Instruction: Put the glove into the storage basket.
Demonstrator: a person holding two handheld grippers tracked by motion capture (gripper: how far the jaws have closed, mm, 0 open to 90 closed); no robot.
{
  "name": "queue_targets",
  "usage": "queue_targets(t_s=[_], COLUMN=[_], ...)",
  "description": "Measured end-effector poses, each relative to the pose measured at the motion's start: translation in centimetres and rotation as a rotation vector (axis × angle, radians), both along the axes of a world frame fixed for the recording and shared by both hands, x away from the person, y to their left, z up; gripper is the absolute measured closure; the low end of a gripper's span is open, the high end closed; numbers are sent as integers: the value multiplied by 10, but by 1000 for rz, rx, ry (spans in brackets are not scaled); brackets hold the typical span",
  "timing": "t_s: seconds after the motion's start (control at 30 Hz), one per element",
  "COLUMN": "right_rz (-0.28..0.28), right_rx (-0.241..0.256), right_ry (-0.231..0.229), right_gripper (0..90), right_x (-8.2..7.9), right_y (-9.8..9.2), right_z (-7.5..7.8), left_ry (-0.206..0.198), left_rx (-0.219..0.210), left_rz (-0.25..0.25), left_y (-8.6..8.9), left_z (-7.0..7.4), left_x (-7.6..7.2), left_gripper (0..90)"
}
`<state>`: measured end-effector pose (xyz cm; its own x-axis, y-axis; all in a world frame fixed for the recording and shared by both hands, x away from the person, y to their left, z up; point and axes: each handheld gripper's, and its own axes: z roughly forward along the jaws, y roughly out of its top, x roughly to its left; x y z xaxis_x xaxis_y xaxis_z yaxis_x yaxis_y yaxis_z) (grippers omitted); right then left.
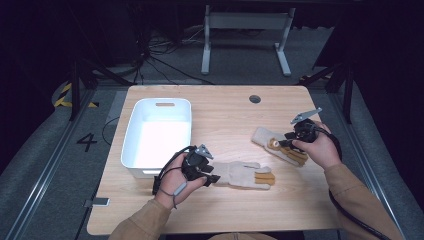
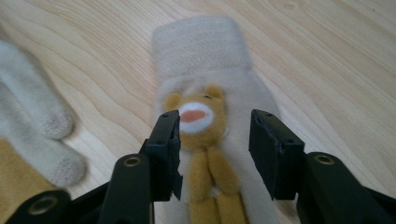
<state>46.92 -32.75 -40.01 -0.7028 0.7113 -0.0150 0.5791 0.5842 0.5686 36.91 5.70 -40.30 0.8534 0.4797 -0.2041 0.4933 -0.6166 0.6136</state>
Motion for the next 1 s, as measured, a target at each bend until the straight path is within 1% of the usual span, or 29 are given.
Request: queue_targets(t_s=[0.1, 0.2, 0.27, 0.4, 0.5, 0.57, 0.7, 0.73, 0.8, 0.9, 1.0], right_rz=[-19, -24, -24, -17, -5, 6, 28, 30, 29, 28, 25], right_rx=[16, 29, 41, 29, 16, -2, -43, -49, -45, -58, -62], right_ry=[5, 1, 10, 19, 32, 54, 76, 79, 89, 91, 110], right_gripper=[481, 441, 417, 413, 461, 477, 517, 528, 555, 628, 721], right_x=[4, 7, 8, 9, 7, 5, 5, 5, 5, 4, 3], right_y=[-4, -6, -7, -6, -7, -7, -6, -6, -6, -5, -4], right_z=[-3, -5, -7, -13, -17, -21, -29, -30, -32, -33, -32], left_ry=[-2, -2, -2, -2, -3, -1, -5, -5, -3, -2, -3], left_rx=[-2, 1, 2, 4, 2, 2, 0, 0, 1, 4, 4], left_rz=[-4, -6, -5, -13, -14, -13, -12, -14, -15, -17, -15], left_y=[-1, -2, -3, -4, -5, -5, -5, -5, -6, -6, -7], left_z=[0, 0, 0, 0, 0, 0, 0, 0, 0, -1, -1], left_x=[1, 1, 2, 1, 2, 2, 3, 3, 3, 3, 3], left_gripper=[572, 572, 573, 572, 572, 572, 570, 570, 570, 569, 569])
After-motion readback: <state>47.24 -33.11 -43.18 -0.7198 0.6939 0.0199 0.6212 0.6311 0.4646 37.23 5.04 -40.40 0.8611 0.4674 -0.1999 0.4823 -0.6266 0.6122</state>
